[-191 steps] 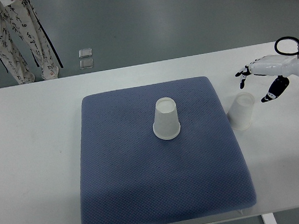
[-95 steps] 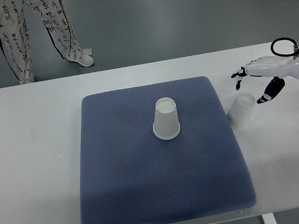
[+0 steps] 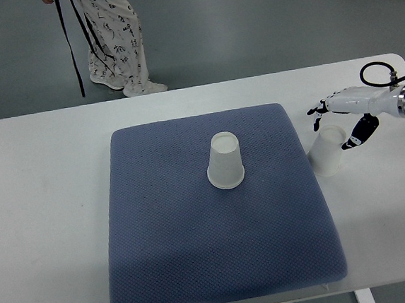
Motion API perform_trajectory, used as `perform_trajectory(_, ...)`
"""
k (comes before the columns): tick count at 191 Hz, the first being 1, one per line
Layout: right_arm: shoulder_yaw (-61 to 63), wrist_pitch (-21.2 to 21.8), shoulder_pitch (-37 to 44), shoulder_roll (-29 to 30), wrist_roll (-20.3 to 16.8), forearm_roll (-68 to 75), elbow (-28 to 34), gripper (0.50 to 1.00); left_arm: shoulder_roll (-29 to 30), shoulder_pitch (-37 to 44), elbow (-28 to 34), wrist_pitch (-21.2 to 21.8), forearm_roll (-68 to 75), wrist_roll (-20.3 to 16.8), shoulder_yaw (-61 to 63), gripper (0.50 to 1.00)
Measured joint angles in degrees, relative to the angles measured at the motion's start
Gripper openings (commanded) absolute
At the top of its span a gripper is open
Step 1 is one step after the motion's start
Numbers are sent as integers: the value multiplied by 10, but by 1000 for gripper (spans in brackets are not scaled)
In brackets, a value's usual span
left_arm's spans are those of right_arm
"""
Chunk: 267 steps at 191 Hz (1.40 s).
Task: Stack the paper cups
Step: 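Close the right hand fingers around the white cup beside the pad, then lift the white cup with the right hand and carry it over the inverted cup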
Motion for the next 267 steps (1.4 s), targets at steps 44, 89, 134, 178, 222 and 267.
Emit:
perform_trajectory(44, -1, -7, -11, 11, -1, -1, -2, 909, 0, 0, 0, 0, 0, 0, 0, 1000)
perform_trajectory(89, -1, -19, -25, 26, -3, -3, -8, 909, 0, 0, 0, 0, 0, 0, 0, 1000)
perform_trajectory(134, -1, -31, -35, 30, -4, -5, -19, 866, 0, 0, 0, 0, 0, 0, 0, 1000)
perform_trajectory(178, -1, -34, -35, 30, -3, -6, -25, 705, 0, 0, 0, 0, 0, 0, 0, 1000)
perform_trajectory(222, 0, -27, -32, 29, -3, -8, -31, 515, 0, 0, 0, 0, 0, 0, 0, 1000)
perform_trajectory(267, 1, -26, -30, 28, -2, -8, -31, 517, 0, 0, 0, 0, 0, 0, 0, 1000)
